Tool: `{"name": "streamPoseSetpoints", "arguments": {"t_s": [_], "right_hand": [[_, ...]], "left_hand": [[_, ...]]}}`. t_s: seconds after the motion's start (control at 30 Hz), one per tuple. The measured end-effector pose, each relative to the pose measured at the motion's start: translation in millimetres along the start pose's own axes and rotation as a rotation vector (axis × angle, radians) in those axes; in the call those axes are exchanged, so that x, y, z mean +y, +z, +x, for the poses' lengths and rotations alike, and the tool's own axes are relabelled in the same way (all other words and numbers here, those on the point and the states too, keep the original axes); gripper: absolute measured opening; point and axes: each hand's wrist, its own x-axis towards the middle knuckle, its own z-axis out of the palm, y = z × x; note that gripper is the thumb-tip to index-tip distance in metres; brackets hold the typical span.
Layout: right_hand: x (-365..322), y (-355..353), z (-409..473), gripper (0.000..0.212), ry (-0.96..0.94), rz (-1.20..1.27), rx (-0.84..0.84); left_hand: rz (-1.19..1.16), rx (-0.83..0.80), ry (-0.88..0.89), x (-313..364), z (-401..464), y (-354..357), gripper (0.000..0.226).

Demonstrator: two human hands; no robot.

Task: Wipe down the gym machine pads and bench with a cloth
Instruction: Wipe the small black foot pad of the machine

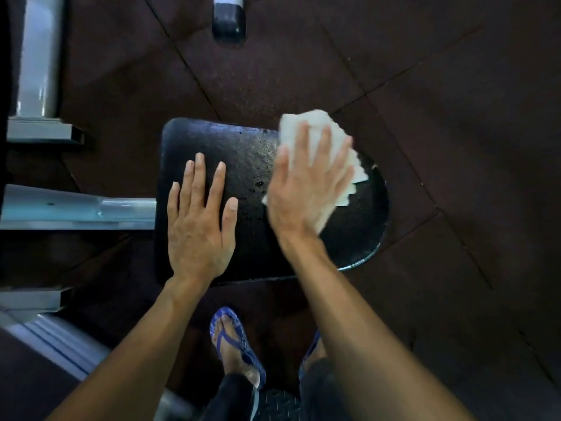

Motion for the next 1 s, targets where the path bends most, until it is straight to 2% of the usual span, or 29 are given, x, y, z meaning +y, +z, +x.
{"name": "streamPoseSetpoints", "arguments": {"t_s": [0.1,0.17,0.23,0.3,0.37,0.5,0.57,0.7,0.77,0.8,0.87,0.93,1.0], "right_hand": [[3,-5,-48,0.053,-0.275,-0.047,-0.128],[40,-21,-73,0.052,-0.472,-0.114,-0.186],[83,-38,-81,0.05,-0.559,-0.161,-0.178],[112,-52,-70,0.05,-0.532,-0.162,-0.174],[111,-50,-50,0.05,-0.418,-0.15,-0.121],[32,-14,-12,0.049,0.066,-0.035,0.067],[1,-2,-21,0.05,0.031,0.021,0.007],[4,-13,-73,0.052,-0.29,0.048,-0.209],[14,-27,-75,0.055,-0.279,0.213,-0.284],[20,-34,-68,0.055,-0.238,0.303,-0.289],[41,-46,-47,0.055,-0.174,0.348,-0.195],[70,-52,-23,0.053,-0.146,0.278,-0.108],[97,-49,-7,0.054,-0.151,0.155,-0.133]], "left_hand": [[-0.006,0.012,0.012,-1,0,-1,0.057],[-0.045,0.022,0.009,-2,0,-3,0.056],[-0.076,0.032,0.008,-1,0,-3,0.057],[-0.083,0.045,0.005,-1,-1,-3,0.059],[-0.077,0.053,0.002,-1,0,-2,0.059],[-0.07,0.051,0.004,-2,0,0,0.06],[-0.069,0.044,0.004,-3,0,0,0.06],[-0.183,0.037,0.008,-4,1,-4,0.06],[-0.311,0.045,0.001,-5,1,-9,0.06],[-0.376,0.046,-0.012,-3,1,-11,0.06],[-0.432,0.067,-0.064,8,0,-18,0.058],[-0.341,0.125,-0.113,35,0,-25,0.054],[-0.219,0.133,-0.103,72,-1,-25,0.052]]}}
